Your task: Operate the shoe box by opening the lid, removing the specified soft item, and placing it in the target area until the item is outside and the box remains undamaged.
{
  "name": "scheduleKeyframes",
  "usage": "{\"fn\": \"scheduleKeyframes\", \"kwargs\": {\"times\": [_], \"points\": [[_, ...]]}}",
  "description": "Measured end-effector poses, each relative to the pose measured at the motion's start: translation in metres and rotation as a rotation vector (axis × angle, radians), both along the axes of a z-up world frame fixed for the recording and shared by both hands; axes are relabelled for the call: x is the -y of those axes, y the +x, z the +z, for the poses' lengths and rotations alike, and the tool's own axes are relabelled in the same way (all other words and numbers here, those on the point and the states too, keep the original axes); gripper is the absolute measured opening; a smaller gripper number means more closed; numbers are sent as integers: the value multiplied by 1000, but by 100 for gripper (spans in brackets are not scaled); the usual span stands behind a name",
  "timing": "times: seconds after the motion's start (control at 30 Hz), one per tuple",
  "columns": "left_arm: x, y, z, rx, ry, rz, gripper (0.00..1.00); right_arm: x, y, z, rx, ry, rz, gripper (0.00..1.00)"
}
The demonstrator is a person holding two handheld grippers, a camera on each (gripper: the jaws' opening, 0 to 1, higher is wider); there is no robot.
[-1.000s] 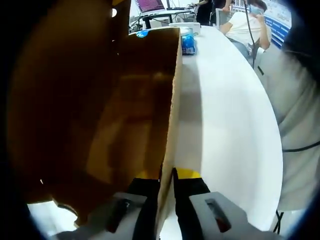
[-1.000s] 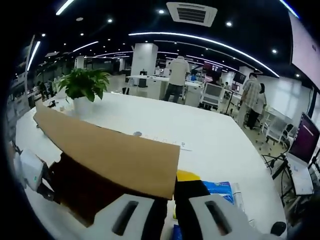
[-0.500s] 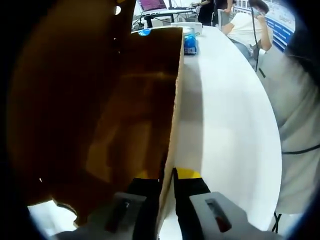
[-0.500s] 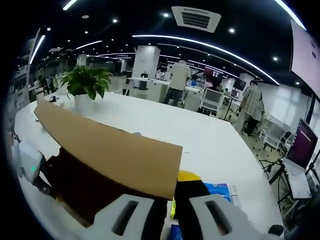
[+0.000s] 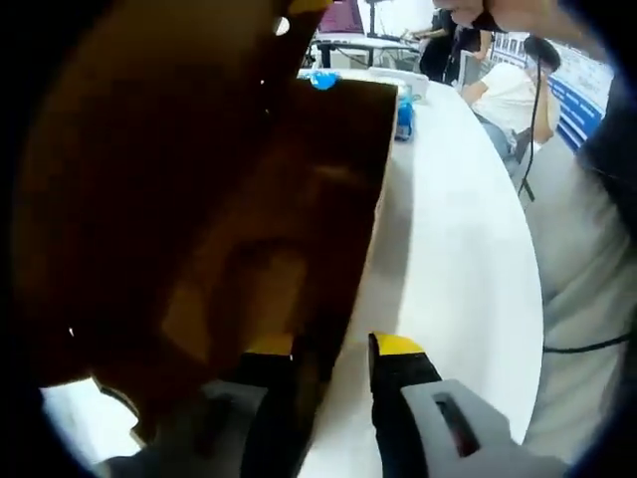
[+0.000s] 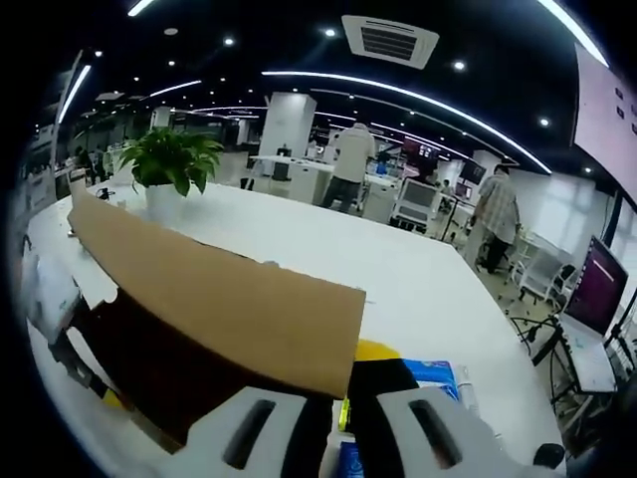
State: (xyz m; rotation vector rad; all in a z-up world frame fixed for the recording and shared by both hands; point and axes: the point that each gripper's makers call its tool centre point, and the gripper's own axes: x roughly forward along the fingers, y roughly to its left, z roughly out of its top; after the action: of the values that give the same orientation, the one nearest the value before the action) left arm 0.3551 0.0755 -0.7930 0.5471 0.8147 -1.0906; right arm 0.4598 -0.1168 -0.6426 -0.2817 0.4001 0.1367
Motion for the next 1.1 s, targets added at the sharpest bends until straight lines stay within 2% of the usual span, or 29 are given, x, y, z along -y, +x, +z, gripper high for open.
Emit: {"fn": "scheduleKeyframes", "kwargs": {"times": [0.17, 0.23, 0.3, 0.37, 0.43, 0.57, 0.67, 0.73, 0.8, 0.9, 1.0, 1.1], "points": [[10, 2, 24, 48, -97, 65, 34, -1, -1, -1, 7, -1, 3, 0], [13, 0, 33, 49, -134, 96, 38, -2, -2, -2, 11, -5, 10, 0], [9, 2, 34, 62, -126, 143, 38, -3, -3, -1, 13, -9, 15, 0], [10, 1, 38, 52, -164, 192, 40, -4, -3, -1, 7, -12, 20, 0], [12, 2, 43, 47, -188, 217, 47, -5, -2, -1, 5, -16, 27, 0], [12, 4, 62, 24, -279, 319, 56, -5, -2, 0, 2, -10, 27, 0], [3, 9, 73, 22, -331, 412, 63, -5, -2, 0, 0, -7, 31, 0], [-4, 9, 81, 3, -371, 465, 63, -5, -3, 0, -2, 3, 31, 0], [-11, 11, 90, 17, -396, 503, 62, -5, -3, 0, -3, 5, 32, 0], [-24, 13, 100, 42, -401, 545, 62, -6, -5, 0, -1, 11, 42, 0], [-42, 19, 102, 87, -361, 598, 62, -9, -7, -1, -2, 5, 58, 1], [-57, 24, 106, 98, -362, 642, 63, -10, -8, 0, 1, 10, 58, 1]]}}
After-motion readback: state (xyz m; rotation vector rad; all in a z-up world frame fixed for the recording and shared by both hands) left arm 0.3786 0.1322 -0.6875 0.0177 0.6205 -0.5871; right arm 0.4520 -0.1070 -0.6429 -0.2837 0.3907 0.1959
